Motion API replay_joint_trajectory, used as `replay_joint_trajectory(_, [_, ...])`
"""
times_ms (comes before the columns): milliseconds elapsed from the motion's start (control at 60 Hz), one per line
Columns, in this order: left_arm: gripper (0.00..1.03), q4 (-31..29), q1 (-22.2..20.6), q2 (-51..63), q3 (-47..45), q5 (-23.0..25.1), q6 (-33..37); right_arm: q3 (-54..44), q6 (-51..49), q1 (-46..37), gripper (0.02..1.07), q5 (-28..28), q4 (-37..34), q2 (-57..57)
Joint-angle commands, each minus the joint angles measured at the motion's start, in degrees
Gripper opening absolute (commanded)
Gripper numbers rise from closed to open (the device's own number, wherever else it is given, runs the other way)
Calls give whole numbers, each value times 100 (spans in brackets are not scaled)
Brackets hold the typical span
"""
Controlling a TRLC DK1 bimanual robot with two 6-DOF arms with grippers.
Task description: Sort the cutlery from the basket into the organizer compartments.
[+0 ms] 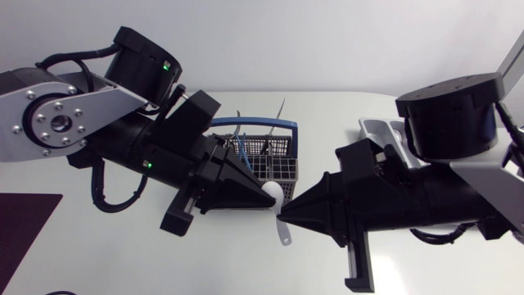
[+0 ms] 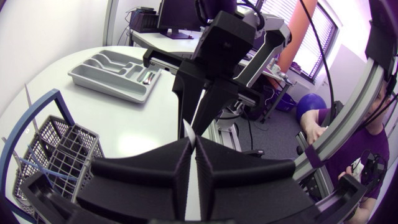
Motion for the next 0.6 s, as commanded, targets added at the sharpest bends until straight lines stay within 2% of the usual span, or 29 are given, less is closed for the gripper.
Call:
replay_joint_trajectory(0, [8,53,-1,59,169,28,134,-87,66,65,8,-27,-124,121])
replay_joint_trajectory(33, [9,61,7,68,178,28,134,-87,83,65,8,-19,-133,121])
replay_joint_trajectory(67, [14,61,16,68,178,19,134,-87,101,65,8,-10,-124,112])
replay_joint_trajectory(100, [28,61,43,59,186,19,117,-87,110,65,8,-1,-133,103])
replay_joint_trajectory(117, [39,70,60,68,195,19,108,-87,110,65,8,16,-133,103])
replay_joint_trajectory(133, [43,70,69,68,195,19,108,-96,110,65,8,25,-142,94])
replay_joint_trajectory(150, [59,70,95,68,213,19,108,-96,118,65,8,34,-159,94])
replay_joint_trajectory(200, [76,79,130,76,239,19,108,-105,118,65,8,60,-194,77])
replay_joint_trajectory(283, [96,79,192,32,265,19,108,-149,118,48,8,140,-238,15])
replay_joint_trajectory(417, [98,97,420,-82,301,-34,90,-210,-40,-348,8,192,-520,-301])
replay_joint_trajectory(583, [98,123,798,-161,301,-622,90,-386,-637,-1429,8,315,-950,-784])
